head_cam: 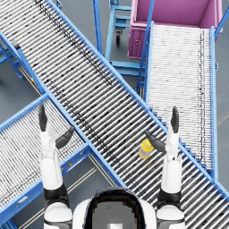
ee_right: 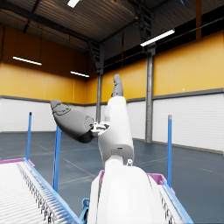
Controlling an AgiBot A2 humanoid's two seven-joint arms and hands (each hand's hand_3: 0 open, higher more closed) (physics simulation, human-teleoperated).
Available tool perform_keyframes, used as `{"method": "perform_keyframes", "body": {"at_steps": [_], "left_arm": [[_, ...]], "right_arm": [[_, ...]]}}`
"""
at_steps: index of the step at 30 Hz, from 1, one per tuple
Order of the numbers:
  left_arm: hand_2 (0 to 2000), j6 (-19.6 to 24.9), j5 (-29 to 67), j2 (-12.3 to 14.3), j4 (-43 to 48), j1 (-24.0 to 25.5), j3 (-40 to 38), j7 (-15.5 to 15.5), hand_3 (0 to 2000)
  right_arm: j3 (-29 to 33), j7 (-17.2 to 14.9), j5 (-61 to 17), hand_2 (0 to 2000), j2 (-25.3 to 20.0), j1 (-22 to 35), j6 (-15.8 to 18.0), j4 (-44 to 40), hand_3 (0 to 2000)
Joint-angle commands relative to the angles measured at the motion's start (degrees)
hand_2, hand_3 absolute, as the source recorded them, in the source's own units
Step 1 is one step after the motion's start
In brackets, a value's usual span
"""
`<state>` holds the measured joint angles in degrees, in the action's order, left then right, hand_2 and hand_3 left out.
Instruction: Pick up the oil and place it on the left assembly line, put the cola on the right, and keep Sprite still
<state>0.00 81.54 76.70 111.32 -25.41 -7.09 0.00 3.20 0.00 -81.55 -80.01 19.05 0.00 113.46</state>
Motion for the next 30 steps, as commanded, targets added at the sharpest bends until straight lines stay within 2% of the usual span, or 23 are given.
{"method": "perform_keyframes", "body": {"at_steps": [1, 8, 19, 23, 30], "left_arm": [[0, 0.0, 0.0, 0.0, -0.2, 0.0, 0.7, 0.0, 0], [0, 0.0, 0.0, 0.2, -0.8, -0.4, 2.0, 0.0, 0], [0, 0.0, 0.0, 0.7, -0.5, 0.1, 1.6, 0.0, 0], [0, 0.0, 0.0, 0.9, 0.3, 0.6, 1.3, 0.0, 0], [0, 0.0, 0.0, 1.1, -1.2, 0.3, 1.3, 0.0, 0]], "right_arm": [[-2.0, 0.0, 0.0, 0, 0.1, -4.0, 0.0, 1.7, 0], [-4.2, 0.0, 0.0, 0, 0.5, -11.5, 0.0, 1.9, 0], [-10.0, 0.0, 0.0, 0, 1.3, -17.4, 0.0, -8.6, 0], [-11.3, 0.0, 0.0, 0, 1.0, -17.6, 0.0, -14.8, 0], [-13.3, 0.0, 0.0, 0, -0.6, -14.3, 0.0, -24.5, 0]]}}
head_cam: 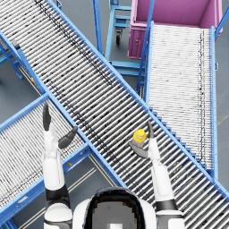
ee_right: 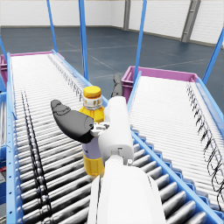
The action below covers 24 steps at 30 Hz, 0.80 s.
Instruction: Pick up the oil and place it on the left assembly line, put the cola on the right, and keep Sprite still
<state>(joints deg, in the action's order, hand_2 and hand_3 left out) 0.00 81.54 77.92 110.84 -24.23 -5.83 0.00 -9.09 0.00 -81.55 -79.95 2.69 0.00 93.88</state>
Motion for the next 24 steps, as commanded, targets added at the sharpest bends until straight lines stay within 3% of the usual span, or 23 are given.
{"method": "perform_keyframes", "body": {"at_steps": [1, 11, 18, 19, 20, 24], "left_arm": [[0, 0.0, 0.0, -0.1, -1.0, -0.8, -0.1, 0.0, 0], [0, 0.0, 0.0, 0.3, -3.4, -1.0, 0.4, 0.0, 0], [0, 0.0, 0.0, 0.4, -4.1, -1.7, -0.8, 0.0, 0], [0, 0.0, 0.0, 0.5, -4.2, -1.1, -0.5, 0.0, 0], [0, 0.0, 0.0, 0.4, -3.8, -1.7, -0.9, 0.0, 0], [0, 0.0, 0.0, 0.6, -2.8, -1.4, -1.5, 0.0, 0]], "right_arm": [[-1.2, 0.0, 0.0, 0, -1.1, 3.2, 0.0, -7.1, 0], [-3.4, 0.0, 0.0, 0, -4.7, 12.9, 0.0, -24.4, 0], [-4.8, 0.0, 0.0, 0, -6.0, 15.7, 0.0, -28.1, 0], [-4.1, 0.0, 0.0, 1361, -6.1, 15.8, 0.0, -27.8, 327], [-3.5, 0.0, 0.0, 2000, -6.2, 15.6, 0.5, -27.5, 653], [-3.6, -0.3, -0.1, 2000, -6.1, 14.9, 3.1, -27.8, 1960]]}}
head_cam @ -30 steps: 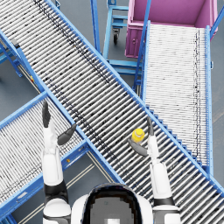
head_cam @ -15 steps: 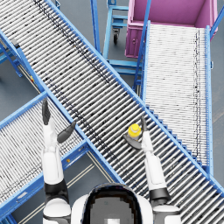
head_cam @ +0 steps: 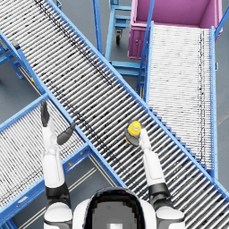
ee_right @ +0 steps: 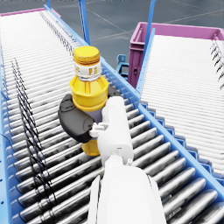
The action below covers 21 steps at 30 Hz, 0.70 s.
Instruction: Pick up the oil and place it on the left assembly line, put the cola on the right, and keep Sprite still
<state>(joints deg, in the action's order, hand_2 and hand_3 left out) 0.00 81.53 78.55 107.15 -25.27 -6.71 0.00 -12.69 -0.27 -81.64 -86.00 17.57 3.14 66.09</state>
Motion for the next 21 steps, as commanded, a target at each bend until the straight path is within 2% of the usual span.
{"method": "perform_keyframes", "body": {"at_steps": [1, 5, 8, 10, 11, 12, 15, 16, 19, 20, 21], "left_arm": [[0, 0.0, 0.0, 0.0, 0.2, 0.1, -0.2, 0.0, 0], [0, 0.0, 0.0, 0.3, 1.6, 1.2, 0.4, 0.0, 0], [0, 0.0, 0.0, 0.5, 3.1, 1.8, 2.1, 0.0, 0], [0, 0.0, 0.0, 0.6, 3.8, 2.9, 3.3, 0.0, 0], [0, 0.0, 0.0, 0.6, 4.2, 3.5, 4.9, 0.0, 0], [0, 0.0, 0.0, 0.6, 4.6, 4.1, 7.1, 0.0, 0], [0, 0.0, 0.0, 0.5, 4.9, 4.8, 12.4, 0.0, 0], [0, 0.0, 0.0, 0.3, 4.9, 5.4, 14.3, 0.0, 0], [0, 0.0, 0.0, 0.7, 3.2, 5.3, 19.9, 0.0, 0], [0, 0.0, 0.0, 1.1, 2.6, 5.0, 21.4, 0.0, 0], [0, 0.0, 0.0, 1.4, 2.0, 4.8, 22.5, 0.0, 0]], "right_arm": [[0.2, -0.1, 0.0, 2000, -0.4, 1.2, -1.0, 1.7, 2000], [4.8, 0.1, 0.0, 2000, -1.8, 4.6, -2.8, 15.2, 2000], [5.4, 0.4, 0.1, 2000, -3.0, 8.6, 1.2, 21.6, 2000], [5.5, 0.4, 0.1, 2000, -3.8, 11.4, 3.2, 22.4, 2000], [-2.3, 0.4, 0.1, 2000, 3.7, 14.3, 3.7, 23.1, 2000], [3.3, 0.4, 0.1, 2000, -2.9, 14.0, 4.2, 24.3, 2000], [2.6, 0.5, 0.1, 2000, -3.8, 15.8, 5.0, 27.9, 2000], [0.7, 0.4, 0.1, 2000, -2.4, 16.1, 5.3, 29.1, 2000], [-1.8, 0.5, 0.1, 2000, -3.8, 15.4, 7.3, 32.2, 2000], [-20.4, 0.7, 0.1, 2000, 15.1, 24.0, 7.6, 33.1, 2000], [-7.8, 0.7, 0.1, 2000, 1.0, 16.7, 7.5, 33.7, 2000]]}}
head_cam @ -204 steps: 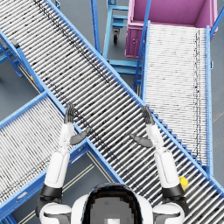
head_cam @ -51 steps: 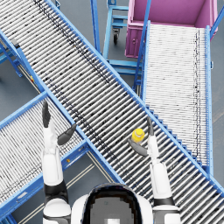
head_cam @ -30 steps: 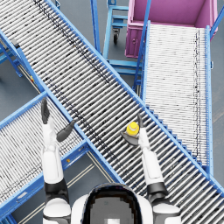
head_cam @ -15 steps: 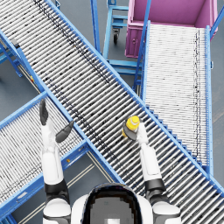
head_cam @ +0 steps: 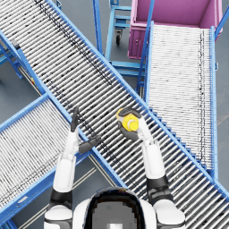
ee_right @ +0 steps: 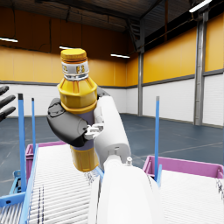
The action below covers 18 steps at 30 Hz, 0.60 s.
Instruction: Pick up the oil and place it on the left assembly line, put the cola on the right, and keep Sprite still
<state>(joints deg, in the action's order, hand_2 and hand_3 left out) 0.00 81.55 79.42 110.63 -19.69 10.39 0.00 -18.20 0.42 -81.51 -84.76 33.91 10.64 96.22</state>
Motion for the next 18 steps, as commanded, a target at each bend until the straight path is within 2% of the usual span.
{"method": "perform_keyframes", "body": {"at_steps": [1, 5, 11, 18], "left_arm": [[0, 0.0, 0.0, 1.1, -2.2, -1.3, 6.0, 0.0, 0], [0, 0.0, 0.0, 2.9, -3.7, -2.9, 8.7, 0.0, 0], [0, 1.5, 0.0, 4.2, -4.3, -3.3, 12.0, -0.1, 0], [0, 3.6, 0.1, 6.3, -4.9, -4.7, 13.4, 0.1, 0]], "right_arm": [[-3.6, 0.0, -0.1, 2000, 0.1, 0.6, -0.1, 3.9, 2000], [-6.6, -0.1, -0.1, 2000, 0.2, -0.7, 0.1, 5.3, 2000], [-10.9, -0.2, -0.1, 2000, 1.1, -2.7, 1.4, 7.1, 2000], [-14.2, -0.2, -0.2, 2000, 2.4, -4.5, -2.2, 7.0, 2000]]}}
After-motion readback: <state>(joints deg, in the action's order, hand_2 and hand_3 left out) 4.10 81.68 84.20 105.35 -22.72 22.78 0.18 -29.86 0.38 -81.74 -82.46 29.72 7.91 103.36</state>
